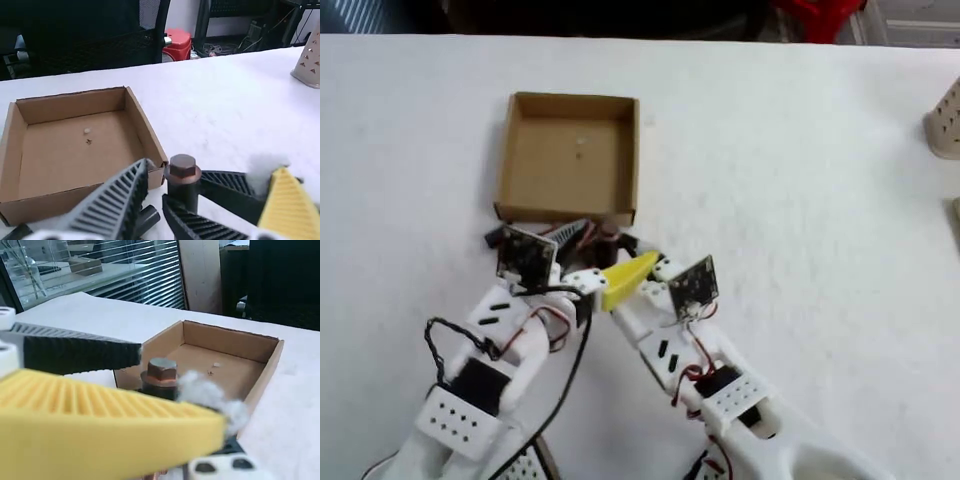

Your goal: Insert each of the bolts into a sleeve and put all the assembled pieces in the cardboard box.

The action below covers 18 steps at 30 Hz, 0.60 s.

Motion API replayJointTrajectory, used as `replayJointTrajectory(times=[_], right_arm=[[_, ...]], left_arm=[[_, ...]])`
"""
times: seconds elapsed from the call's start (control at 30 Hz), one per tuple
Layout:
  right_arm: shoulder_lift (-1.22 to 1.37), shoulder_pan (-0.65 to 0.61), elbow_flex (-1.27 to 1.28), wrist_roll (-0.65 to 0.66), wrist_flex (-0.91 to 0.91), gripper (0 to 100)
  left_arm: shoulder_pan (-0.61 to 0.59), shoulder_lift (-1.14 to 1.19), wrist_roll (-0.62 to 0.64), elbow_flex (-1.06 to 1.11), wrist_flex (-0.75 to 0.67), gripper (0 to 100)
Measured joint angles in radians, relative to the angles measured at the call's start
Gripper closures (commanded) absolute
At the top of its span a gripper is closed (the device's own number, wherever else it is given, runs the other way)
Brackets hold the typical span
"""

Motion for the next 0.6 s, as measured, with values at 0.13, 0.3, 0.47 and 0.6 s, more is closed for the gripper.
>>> replayJointTrajectory(times=[0.13, 0.3, 0.47, 0.6], right_arm=[[0.000, 0.005, 0.000, 0.000, 0.000, 98.2], [0.000, 0.005, 0.000, 0.000, 0.000, 98.2], [0.000, 0.003, 0.000, 0.000, 0.000, 98.2], [0.000, 0.003, 0.000, 0.000, 0.000, 98.2]], left_arm=[[-0.028, 0.009, 0.040, 0.002, -0.046, 58], [-0.110, 0.009, 0.172, -0.049, -0.058, 59], [-0.193, 0.009, 0.310, -0.109, -0.058, 60], [-0.227, 0.009, 0.358, -0.143, -0.058, 77]])
